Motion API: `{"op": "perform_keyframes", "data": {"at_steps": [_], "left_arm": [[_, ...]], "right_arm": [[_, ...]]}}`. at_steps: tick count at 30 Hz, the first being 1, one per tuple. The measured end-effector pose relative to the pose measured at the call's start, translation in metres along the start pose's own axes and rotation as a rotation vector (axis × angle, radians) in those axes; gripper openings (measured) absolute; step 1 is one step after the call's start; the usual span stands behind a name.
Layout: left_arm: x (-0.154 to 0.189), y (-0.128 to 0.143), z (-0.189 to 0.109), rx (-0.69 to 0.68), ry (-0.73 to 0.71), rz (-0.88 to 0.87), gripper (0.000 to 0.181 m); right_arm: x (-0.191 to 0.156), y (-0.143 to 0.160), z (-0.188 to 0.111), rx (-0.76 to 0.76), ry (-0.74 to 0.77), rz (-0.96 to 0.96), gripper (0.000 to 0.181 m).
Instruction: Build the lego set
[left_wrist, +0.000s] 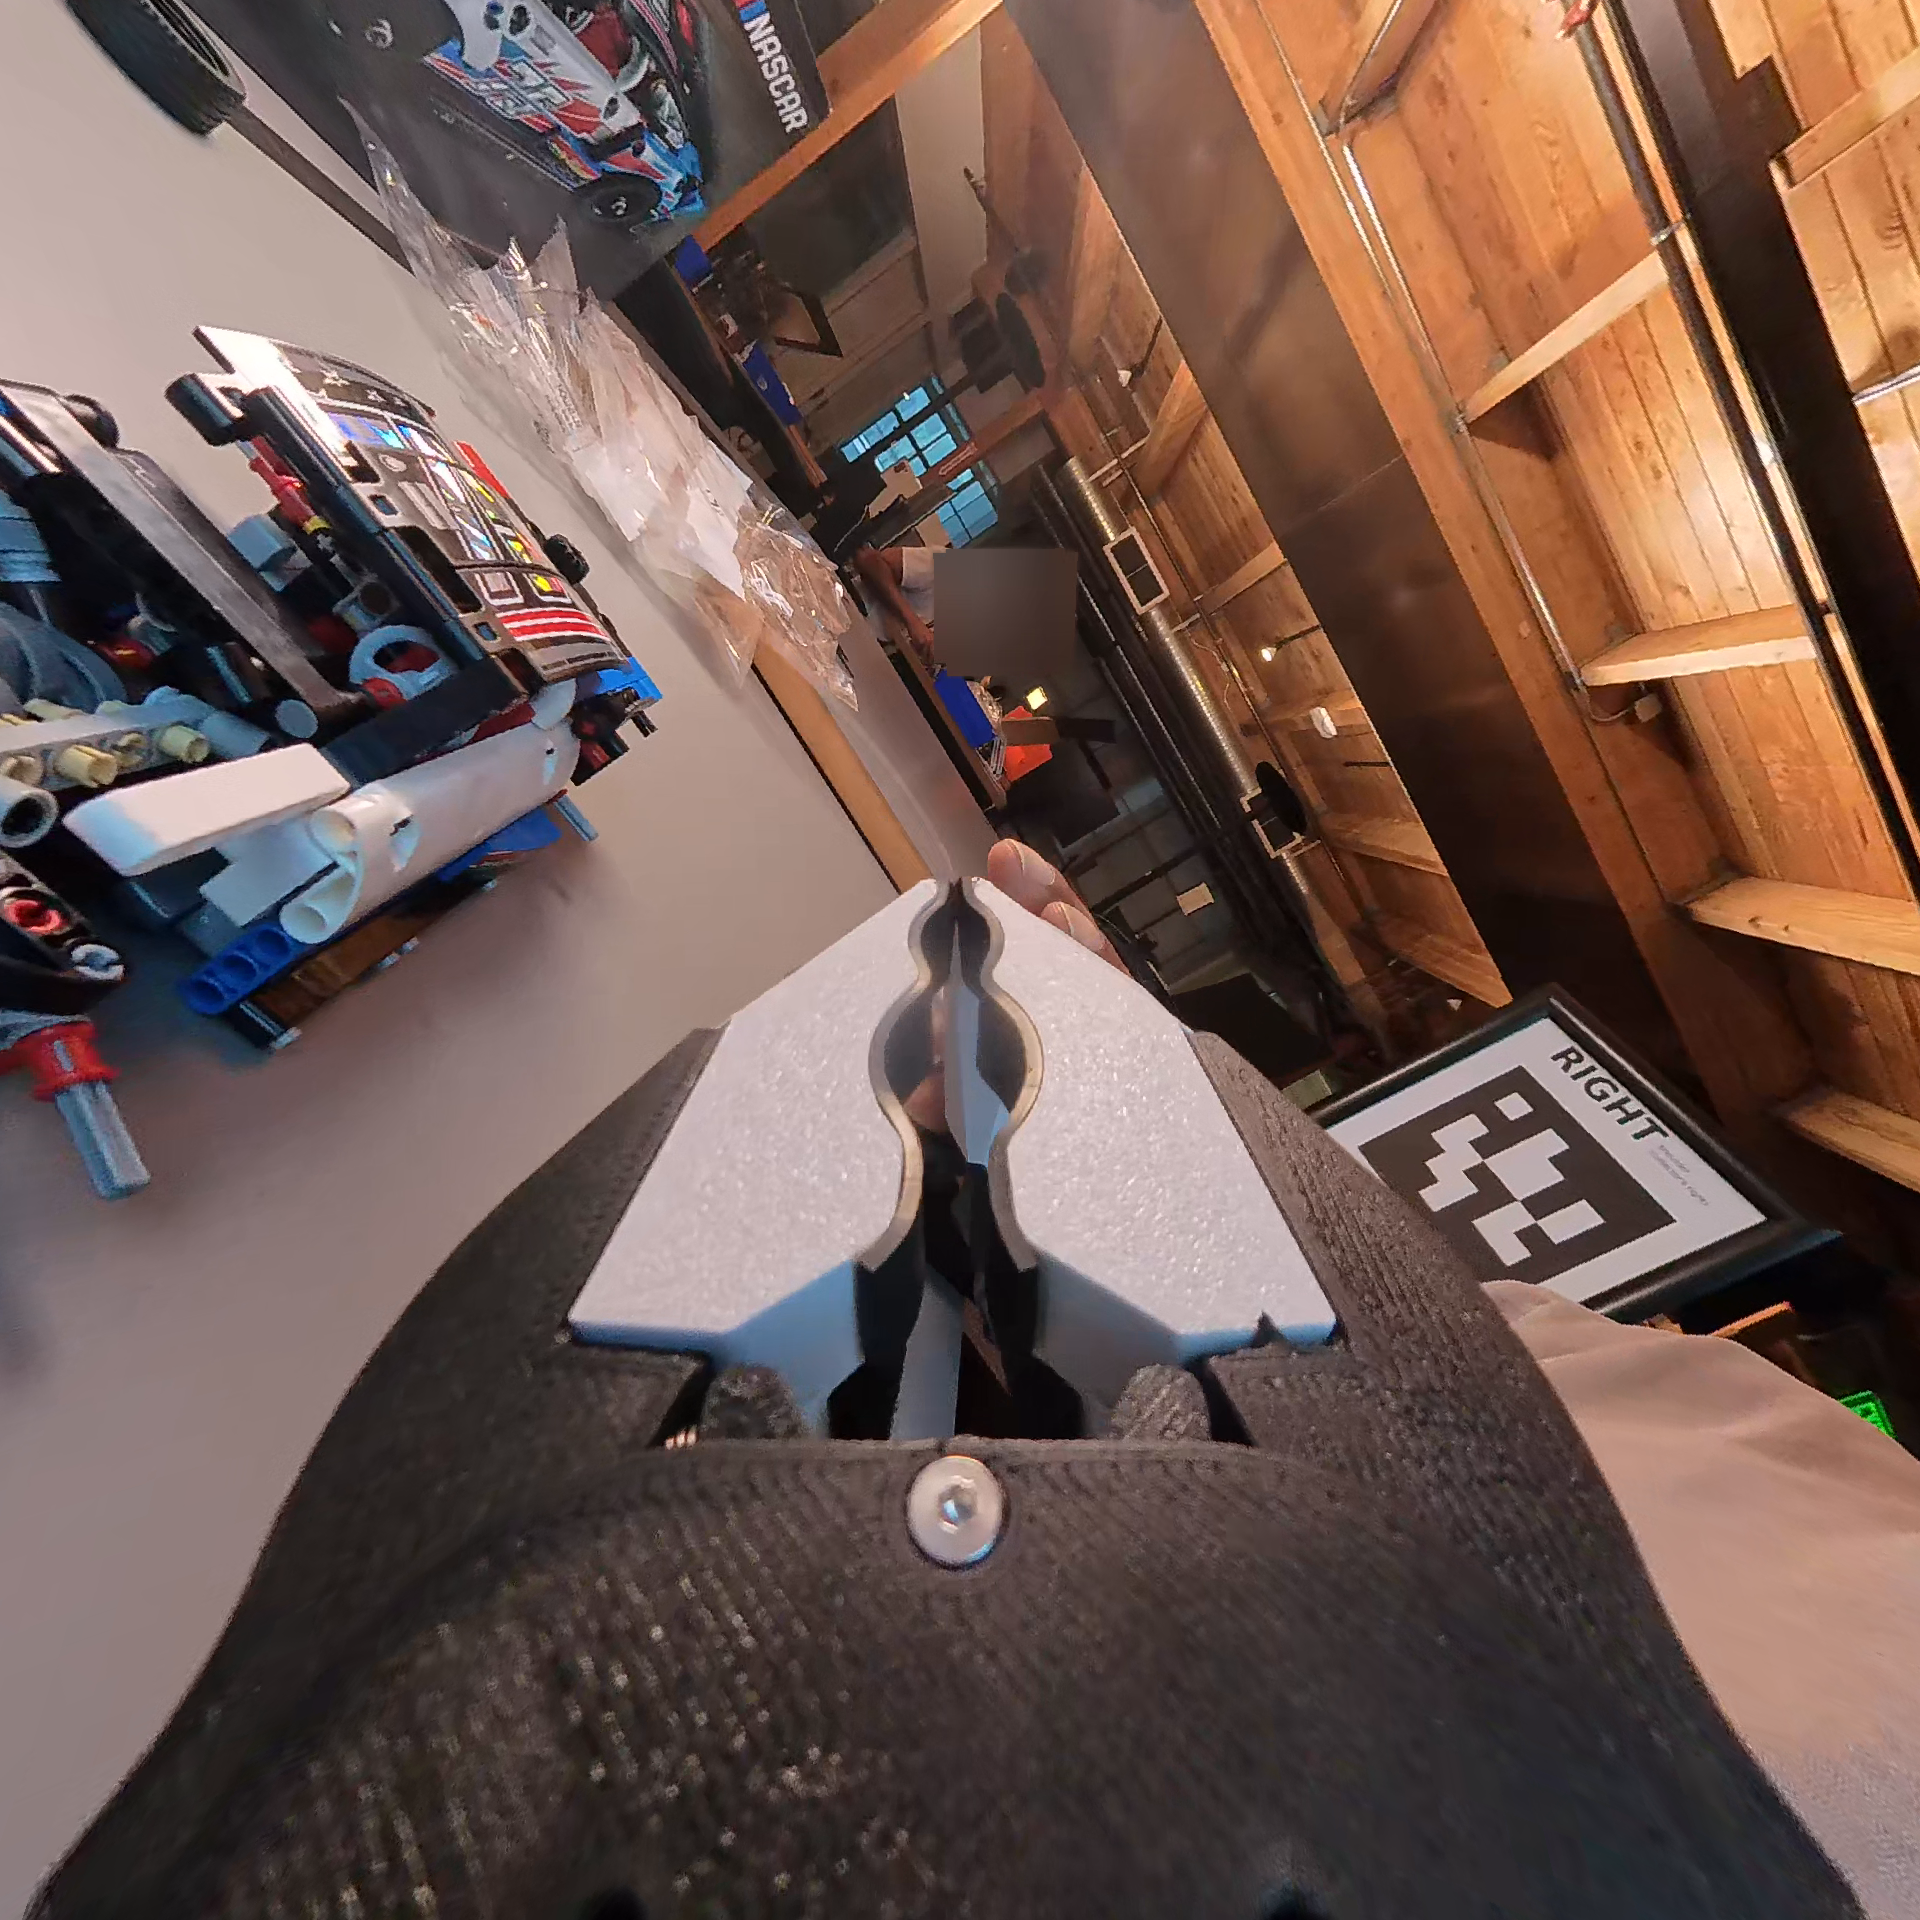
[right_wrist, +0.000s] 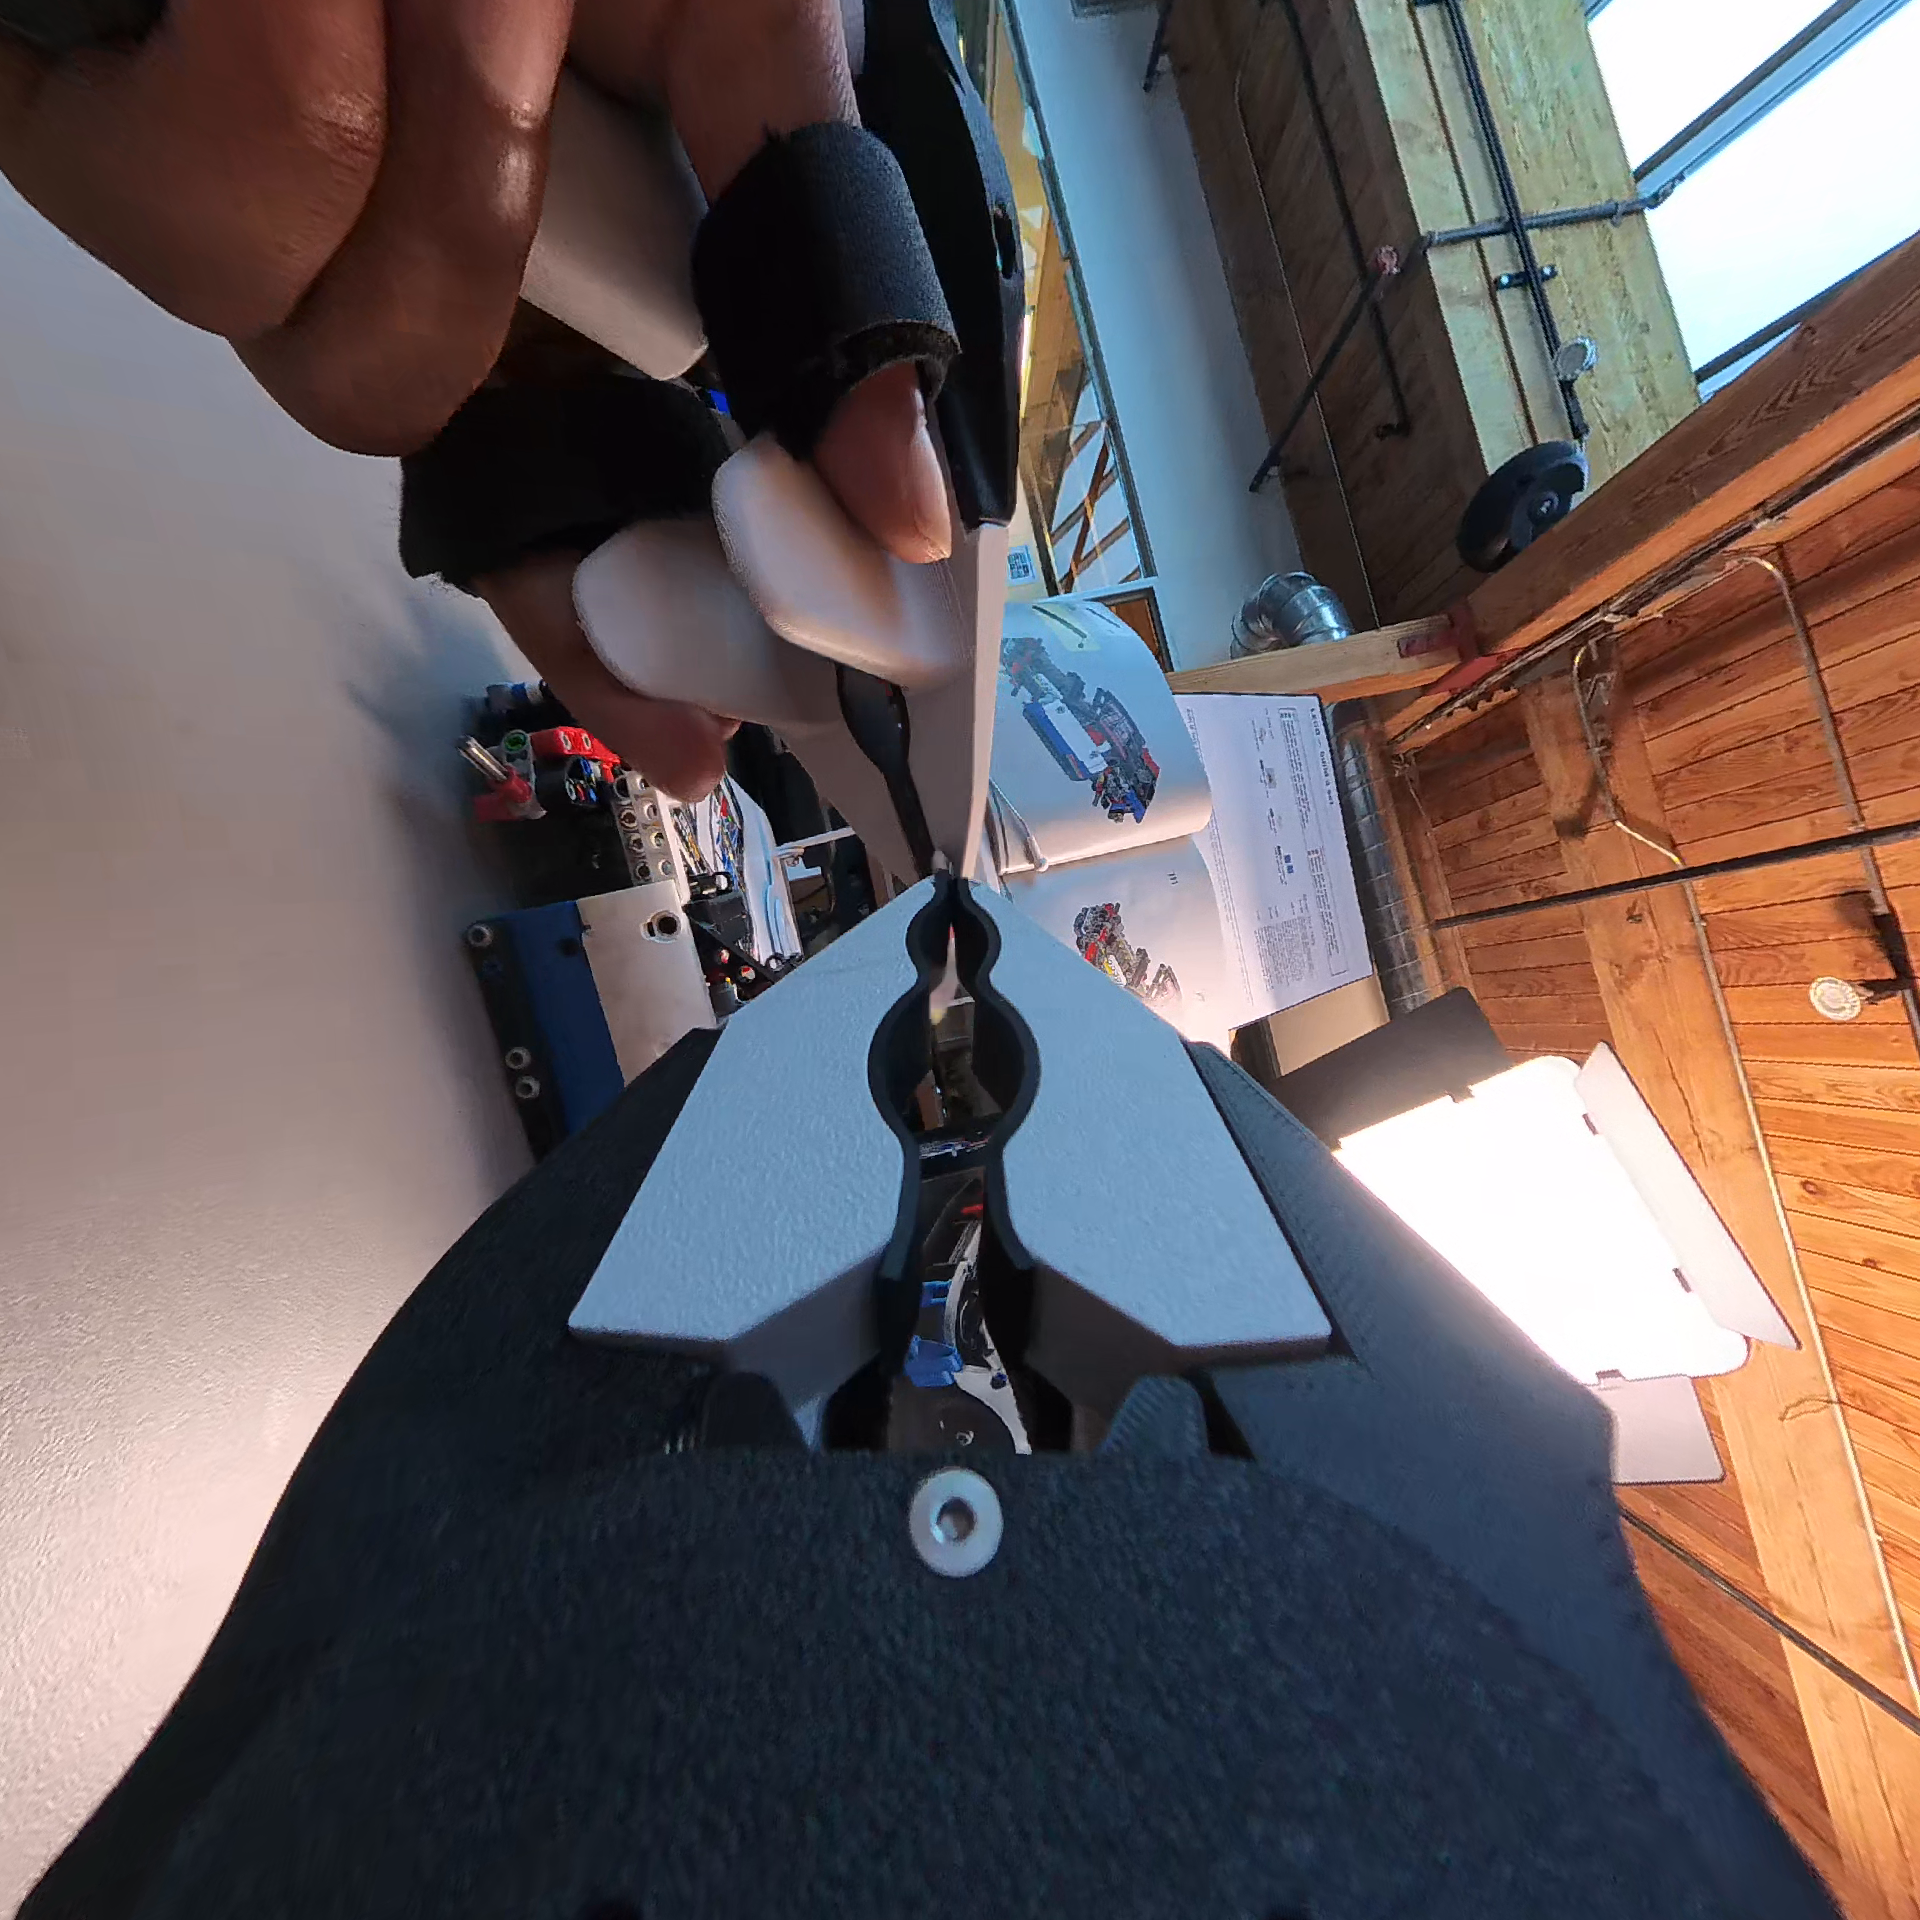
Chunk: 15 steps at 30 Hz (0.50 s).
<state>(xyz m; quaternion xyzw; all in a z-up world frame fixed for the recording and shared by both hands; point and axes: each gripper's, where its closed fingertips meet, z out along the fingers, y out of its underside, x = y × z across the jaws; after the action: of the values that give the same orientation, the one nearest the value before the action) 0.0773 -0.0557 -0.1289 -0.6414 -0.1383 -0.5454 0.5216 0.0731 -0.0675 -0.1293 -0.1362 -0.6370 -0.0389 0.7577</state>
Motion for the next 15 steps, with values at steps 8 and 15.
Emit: {"op": "perform_keyframes", "data": {"at_steps": [8,15], "left_arm": [[0.002,0.000,-0.001,-0.068,-0.009,0.088,0.000],[0.017,0.004,-0.008,-0.304,-0.020,0.349,0.000]], "right_arm": [[0.001,-0.002,-0.001,0.009,-0.004,0.036,0.013],[0.016,-0.023,-0.011,0.148,-0.212,0.583,0.057]]}}
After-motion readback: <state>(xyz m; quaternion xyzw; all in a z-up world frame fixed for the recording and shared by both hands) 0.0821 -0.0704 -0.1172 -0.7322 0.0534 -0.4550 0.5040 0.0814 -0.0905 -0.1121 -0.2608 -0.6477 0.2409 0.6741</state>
